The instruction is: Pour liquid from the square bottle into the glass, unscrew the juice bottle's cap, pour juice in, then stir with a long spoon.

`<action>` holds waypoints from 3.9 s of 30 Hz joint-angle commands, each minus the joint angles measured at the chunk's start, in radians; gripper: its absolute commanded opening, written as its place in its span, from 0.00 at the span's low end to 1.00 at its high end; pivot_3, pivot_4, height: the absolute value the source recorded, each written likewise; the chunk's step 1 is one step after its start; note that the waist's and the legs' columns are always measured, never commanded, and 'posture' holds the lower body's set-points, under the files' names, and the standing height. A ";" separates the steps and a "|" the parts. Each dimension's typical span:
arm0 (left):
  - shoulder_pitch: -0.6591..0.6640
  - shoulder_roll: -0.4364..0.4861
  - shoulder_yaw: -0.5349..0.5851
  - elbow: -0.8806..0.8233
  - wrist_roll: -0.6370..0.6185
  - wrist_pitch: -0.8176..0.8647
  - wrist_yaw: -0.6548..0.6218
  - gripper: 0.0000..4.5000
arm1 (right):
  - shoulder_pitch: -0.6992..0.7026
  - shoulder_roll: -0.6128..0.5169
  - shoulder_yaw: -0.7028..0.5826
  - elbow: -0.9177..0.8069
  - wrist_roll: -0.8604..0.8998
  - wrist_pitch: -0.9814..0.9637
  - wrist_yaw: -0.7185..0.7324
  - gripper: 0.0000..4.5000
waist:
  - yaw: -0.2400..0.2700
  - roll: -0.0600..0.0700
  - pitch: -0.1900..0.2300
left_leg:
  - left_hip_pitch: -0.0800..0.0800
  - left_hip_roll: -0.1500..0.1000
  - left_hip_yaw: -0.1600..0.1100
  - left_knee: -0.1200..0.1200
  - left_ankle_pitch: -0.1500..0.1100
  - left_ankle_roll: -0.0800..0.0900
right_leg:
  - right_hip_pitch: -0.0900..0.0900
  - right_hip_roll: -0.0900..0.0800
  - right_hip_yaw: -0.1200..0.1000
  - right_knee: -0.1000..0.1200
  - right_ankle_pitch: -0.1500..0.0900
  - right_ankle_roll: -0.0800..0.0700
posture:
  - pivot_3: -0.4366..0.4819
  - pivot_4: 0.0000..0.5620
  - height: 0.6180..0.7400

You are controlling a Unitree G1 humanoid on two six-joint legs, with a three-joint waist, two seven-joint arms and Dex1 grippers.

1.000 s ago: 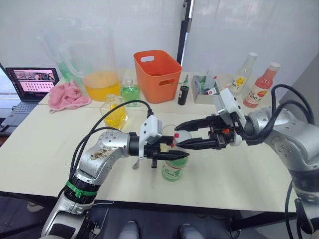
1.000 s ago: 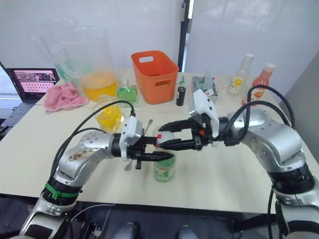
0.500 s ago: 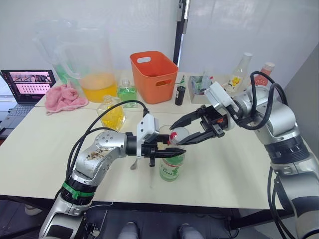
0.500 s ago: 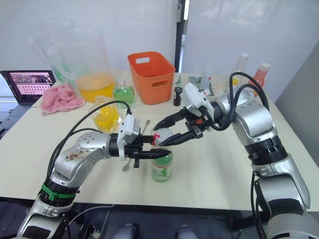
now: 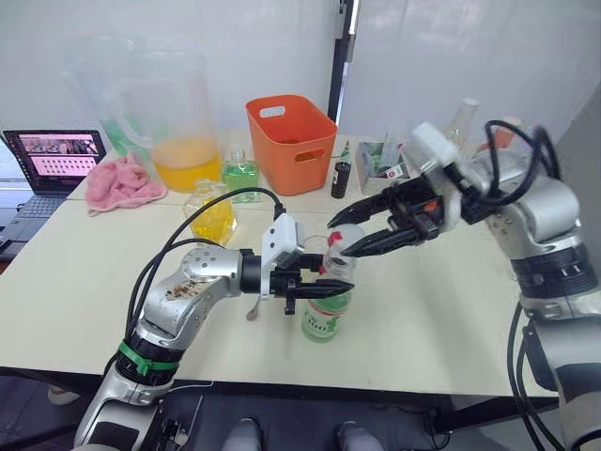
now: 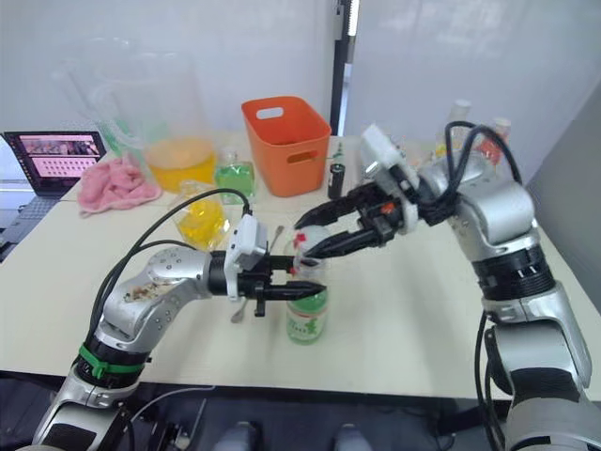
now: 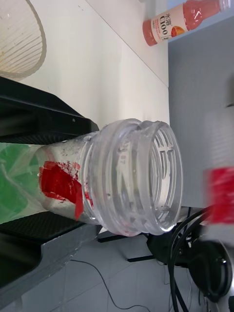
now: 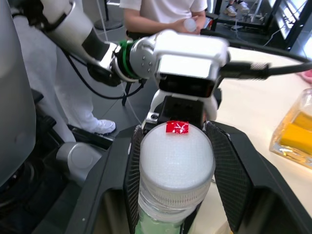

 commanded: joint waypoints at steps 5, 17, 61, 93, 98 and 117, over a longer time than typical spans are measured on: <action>0.002 -0.007 -0.042 0.015 0.022 0.015 0.002 0.30 | 0.038 -0.055 -0.157 -0.104 0.091 0.140 -0.064 0.36 | 0.001 0.000 0.000 | -0.001 0.000 0.000 0.000 0.000 0.000 | -0.001 0.000 0.000 0.000 0.000 0.000 | 0.48 0.27 1.00; -0.016 -0.025 -0.056 0.066 0.028 -0.014 -0.025 0.30 | 0.336 -0.160 -0.437 0.011 -0.073 0.058 -0.446 0.36 | 0.022 0.000 0.000 | -0.003 -0.001 0.000 0.000 0.001 0.001 | -0.003 0.000 0.001 -0.001 0.000 0.000 | 0.48 0.27 1.00; 0.058 -0.013 -0.013 0.047 0.039 -0.040 0.011 0.30 | 0.393 0.091 -0.515 0.605 -0.381 -0.453 -0.979 1.00 | -0.010 0.003 -0.001 | 0.001 -0.002 0.000 0.001 0.001 0.002 | 0.003 0.000 0.002 -0.001 0.004 0.006 | 0.48 0.27 1.00; 0.072 0.420 0.438 -0.093 -0.140 0.092 0.047 0.30 | 0.448 -0.209 -0.316 -0.335 0.082 0.257 -0.352 1.00 | 0.001 0.003 0.005 | -0.011 -0.001 0.000 -0.001 0.001 0.002 | -0.013 0.000 0.003 0.001 0.001 0.002 | 0.48 0.27 1.00; -0.028 0.381 0.342 0.033 0.024 -0.033 0.120 0.30 | 0.478 -0.191 -0.331 -0.402 0.099 0.273 -0.425 1.00 | 0.002 0.003 0.005 | -0.011 -0.001 0.001 0.000 0.001 0.002 | -0.014 0.000 0.002 0.002 0.002 0.003 | 0.48 0.27 1.00; -0.426 0.088 0.082 0.640 0.397 -0.566 0.138 0.30 | 0.591 -0.172 -0.450 -0.597 0.174 0.345 -0.708 1.00 | 0.021 0.003 0.005 | -0.016 -0.001 0.000 0.001 0.001 0.002 | -0.016 0.001 0.002 0.002 0.005 0.008 | 0.48 0.27 1.00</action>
